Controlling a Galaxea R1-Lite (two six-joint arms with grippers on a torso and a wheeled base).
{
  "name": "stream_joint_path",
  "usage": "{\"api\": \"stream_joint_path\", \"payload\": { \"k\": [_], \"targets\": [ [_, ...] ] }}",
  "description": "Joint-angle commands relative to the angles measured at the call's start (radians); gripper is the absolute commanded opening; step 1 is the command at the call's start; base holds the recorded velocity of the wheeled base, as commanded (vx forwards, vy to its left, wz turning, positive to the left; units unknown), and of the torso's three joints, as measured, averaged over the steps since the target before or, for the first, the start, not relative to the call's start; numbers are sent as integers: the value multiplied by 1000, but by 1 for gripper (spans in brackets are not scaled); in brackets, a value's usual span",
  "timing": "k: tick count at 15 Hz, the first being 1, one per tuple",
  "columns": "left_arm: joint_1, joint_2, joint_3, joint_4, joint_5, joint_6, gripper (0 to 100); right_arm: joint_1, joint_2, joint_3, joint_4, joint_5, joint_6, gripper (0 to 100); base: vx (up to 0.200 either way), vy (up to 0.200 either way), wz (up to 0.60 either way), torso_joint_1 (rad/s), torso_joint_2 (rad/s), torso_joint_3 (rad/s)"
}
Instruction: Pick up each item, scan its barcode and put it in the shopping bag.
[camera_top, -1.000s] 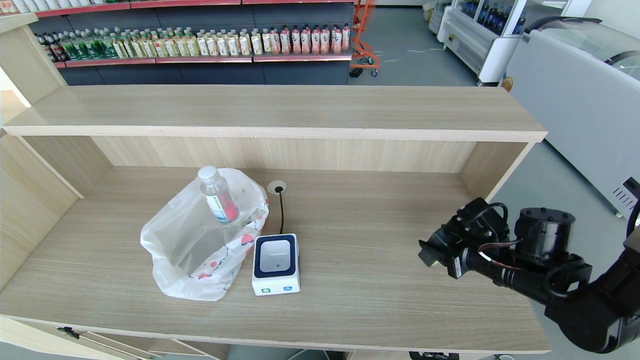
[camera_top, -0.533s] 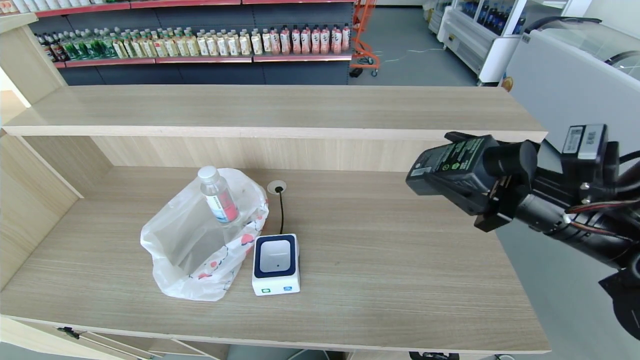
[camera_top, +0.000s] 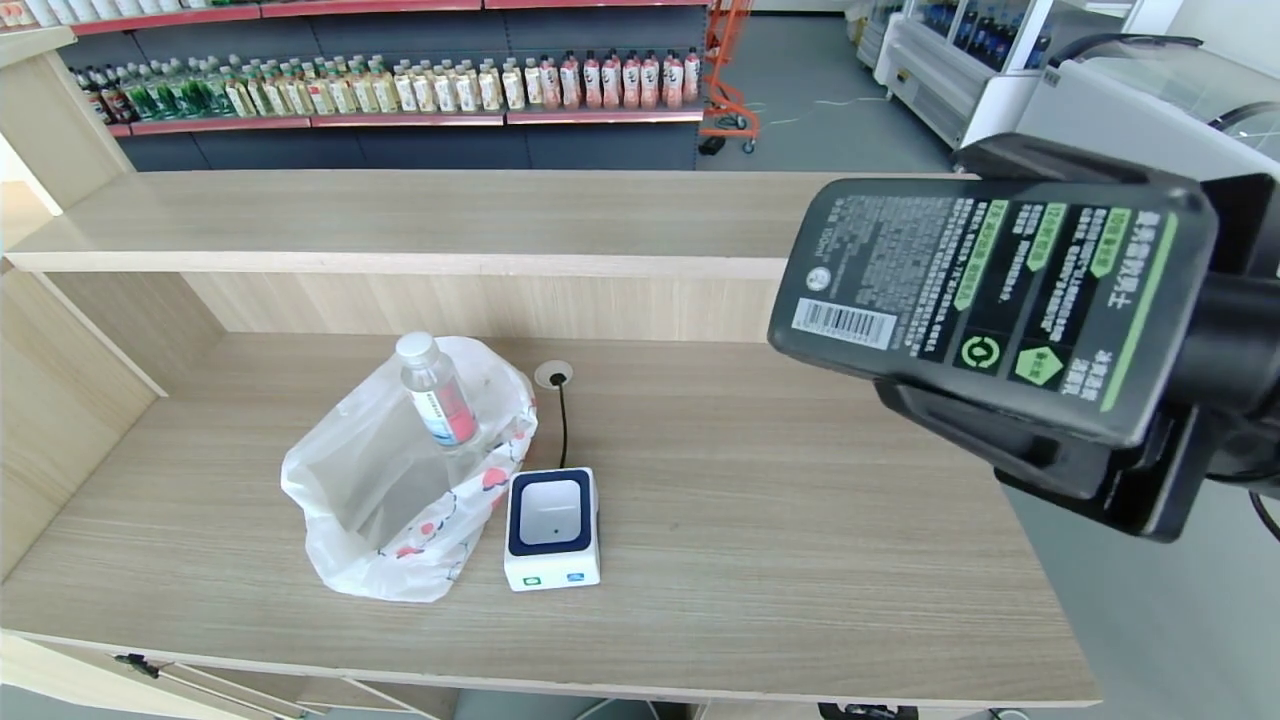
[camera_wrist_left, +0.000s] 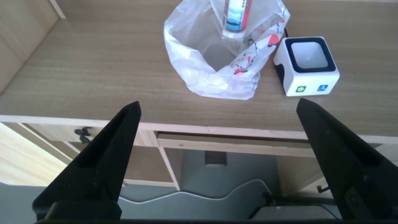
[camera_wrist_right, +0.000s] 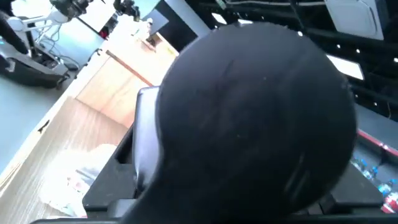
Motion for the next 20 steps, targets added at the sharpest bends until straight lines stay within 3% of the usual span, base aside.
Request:
{"api": "stream_joint_path", "payload": {
  "k": [1,11,20],
  "targets": [
    [0,2,1,0,0,0,100,60,-47,19,0,2,-1,0,0,0,0,0,0,0],
    [0,2,1,0,0,0,100,165,-80,14,23,-1,-6,0,0,0,0,0,0,0],
    [0,2,1,0,0,0,100,183,-108,102,24,5,-30,0,0,0,0,0,0,0]
  ]
}}
